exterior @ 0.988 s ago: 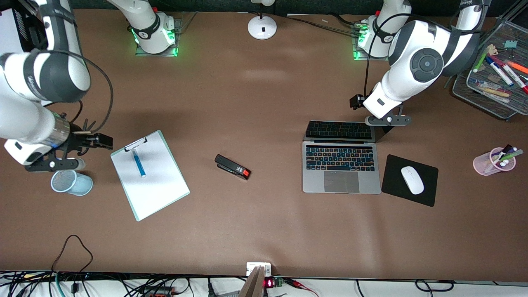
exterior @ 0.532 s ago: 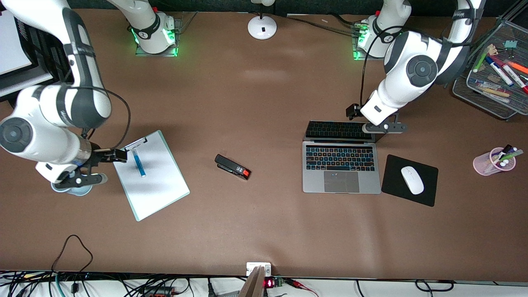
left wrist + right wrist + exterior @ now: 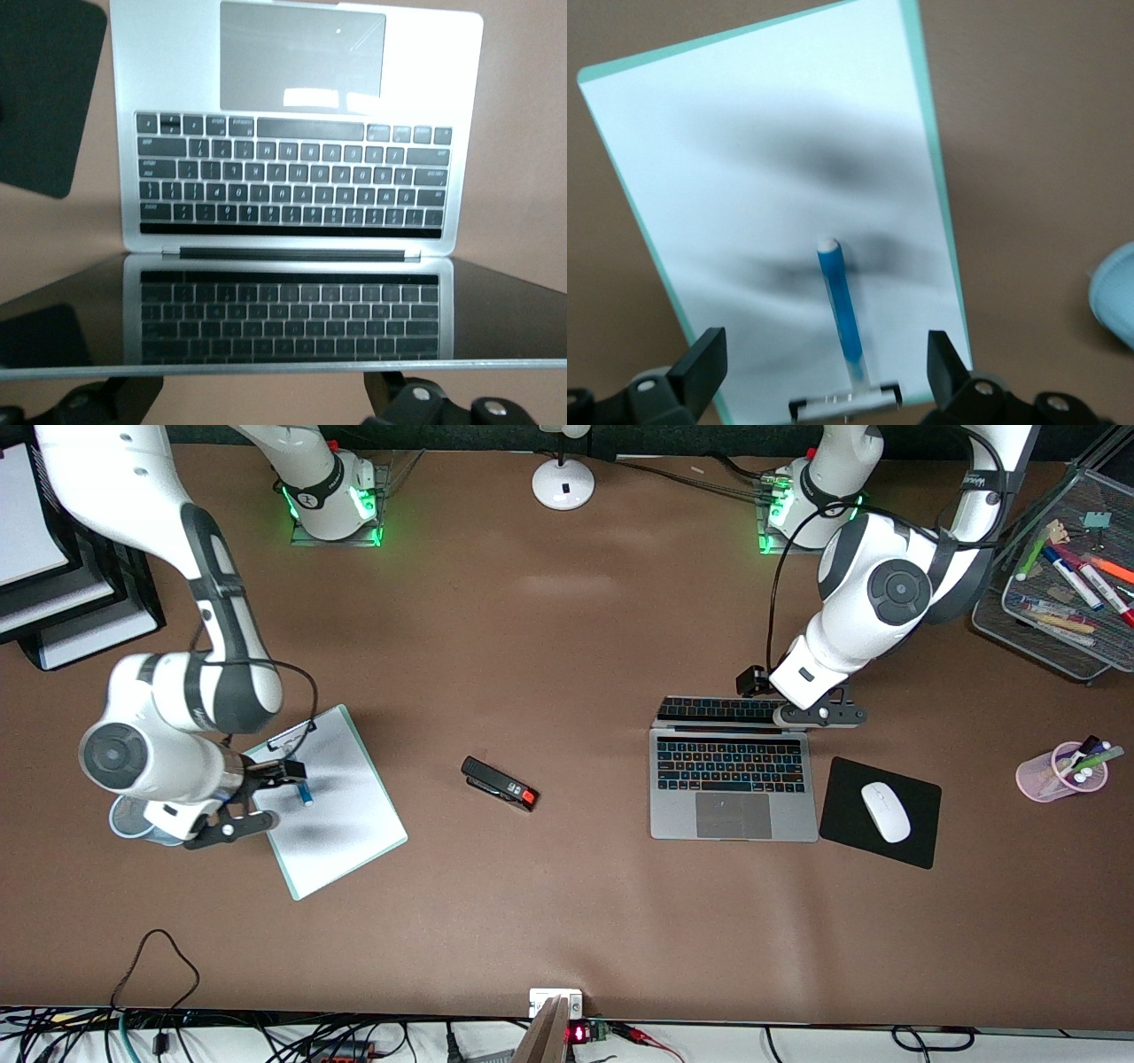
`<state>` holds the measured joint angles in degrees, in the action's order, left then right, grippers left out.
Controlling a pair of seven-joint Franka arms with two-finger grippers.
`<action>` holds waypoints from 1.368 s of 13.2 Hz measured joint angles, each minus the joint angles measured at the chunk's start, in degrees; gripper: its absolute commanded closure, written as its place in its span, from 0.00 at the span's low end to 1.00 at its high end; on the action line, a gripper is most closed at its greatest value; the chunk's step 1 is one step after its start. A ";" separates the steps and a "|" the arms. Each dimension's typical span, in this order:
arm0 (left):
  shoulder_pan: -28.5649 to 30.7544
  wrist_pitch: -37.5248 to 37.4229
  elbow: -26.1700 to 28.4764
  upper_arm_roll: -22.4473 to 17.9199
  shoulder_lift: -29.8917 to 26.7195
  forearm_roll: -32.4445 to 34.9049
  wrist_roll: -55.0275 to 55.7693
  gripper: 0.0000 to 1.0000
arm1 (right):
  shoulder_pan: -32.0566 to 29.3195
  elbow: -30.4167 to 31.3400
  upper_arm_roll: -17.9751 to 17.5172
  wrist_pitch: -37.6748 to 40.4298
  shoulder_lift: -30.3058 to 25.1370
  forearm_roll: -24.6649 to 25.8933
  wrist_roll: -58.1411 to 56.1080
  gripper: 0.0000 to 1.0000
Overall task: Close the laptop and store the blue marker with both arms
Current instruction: 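Push the laptop lid down with the left gripper while the right gripper grasps the marker, then press the laptop lid shut with the left gripper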
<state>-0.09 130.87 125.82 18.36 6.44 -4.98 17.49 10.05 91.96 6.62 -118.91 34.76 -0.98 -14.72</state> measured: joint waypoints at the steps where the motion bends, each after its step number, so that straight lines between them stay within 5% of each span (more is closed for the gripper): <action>1: 0.00 2.01 -0.02 0.00 0.50 0.00 0.00 0.00 | 0.04 -0.02 -0.13 -1.06 1.13 0.00 -0.78 0.07; 6: 0.01 8.72 -2.06 0.00 4.25 0.00 0.02 0.00 | 0.08 -0.13 -0.30 -4.26 4.27 0.00 -4.56 0.24; 18: 0.04 23.01 -8.12 -0.09 18.94 0.00 0.04 0.00 | -0.54 -0.13 -0.29 -5.81 6.27 -1.03 -5.14 0.36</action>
<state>-0.05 153.88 117.70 18.26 25.38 -4.98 17.53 9.51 91.83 6.33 -124.73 41.03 -2.01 -19.86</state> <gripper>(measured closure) 0.000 0.357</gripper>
